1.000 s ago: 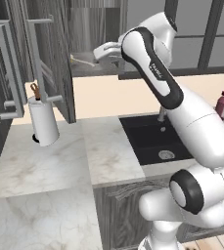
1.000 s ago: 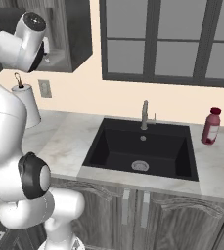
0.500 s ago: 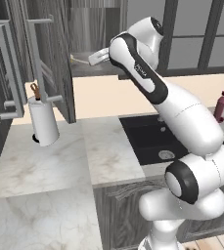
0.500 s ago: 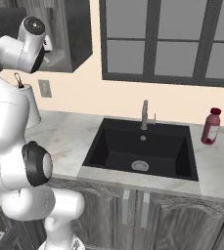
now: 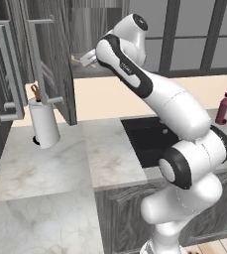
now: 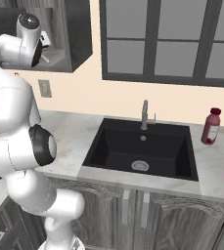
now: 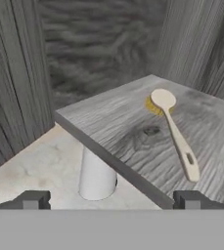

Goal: Open the cabinet. Pick the dish brush and place it next to the sink. Then close the cabinet.

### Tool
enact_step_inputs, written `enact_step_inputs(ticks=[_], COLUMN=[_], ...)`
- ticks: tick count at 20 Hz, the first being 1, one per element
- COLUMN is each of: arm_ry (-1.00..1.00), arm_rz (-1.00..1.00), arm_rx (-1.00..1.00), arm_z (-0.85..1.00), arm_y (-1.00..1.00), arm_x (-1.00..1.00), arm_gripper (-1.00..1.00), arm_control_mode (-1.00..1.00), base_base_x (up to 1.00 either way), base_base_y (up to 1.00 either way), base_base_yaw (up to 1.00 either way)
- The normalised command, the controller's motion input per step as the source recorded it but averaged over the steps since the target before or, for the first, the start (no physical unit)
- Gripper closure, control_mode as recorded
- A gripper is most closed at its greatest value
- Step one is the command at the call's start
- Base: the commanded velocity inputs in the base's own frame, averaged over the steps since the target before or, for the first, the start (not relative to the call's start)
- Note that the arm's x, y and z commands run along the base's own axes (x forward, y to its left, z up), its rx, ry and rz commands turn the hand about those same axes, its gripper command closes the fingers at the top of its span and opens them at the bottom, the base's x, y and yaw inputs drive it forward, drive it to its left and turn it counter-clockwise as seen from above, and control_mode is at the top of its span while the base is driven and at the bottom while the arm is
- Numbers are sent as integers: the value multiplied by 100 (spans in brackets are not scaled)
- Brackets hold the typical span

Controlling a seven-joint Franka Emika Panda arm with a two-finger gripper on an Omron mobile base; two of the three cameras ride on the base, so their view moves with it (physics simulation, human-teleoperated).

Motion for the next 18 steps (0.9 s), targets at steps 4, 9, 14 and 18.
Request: enact_step_inputs(ticks=[4, 9, 14, 18], arm_ry=[-2, -1, -2, -2], arm_rz=[0, -1, -4, -8], arm_rx=[-12, -9, 0, 0], arm_z=[-16, -19, -2, -1], arm_y=[7, 8, 9, 4], arm_x=[37, 31, 37, 41], arm_gripper=[-100, -100, -100, -100], arm_control_mode=[-100, -100, -100, -100], base_base_x=[0, 0, 0, 0], base_base_y=[0, 0, 0, 0], base_base_yaw=[0, 0, 0, 0])
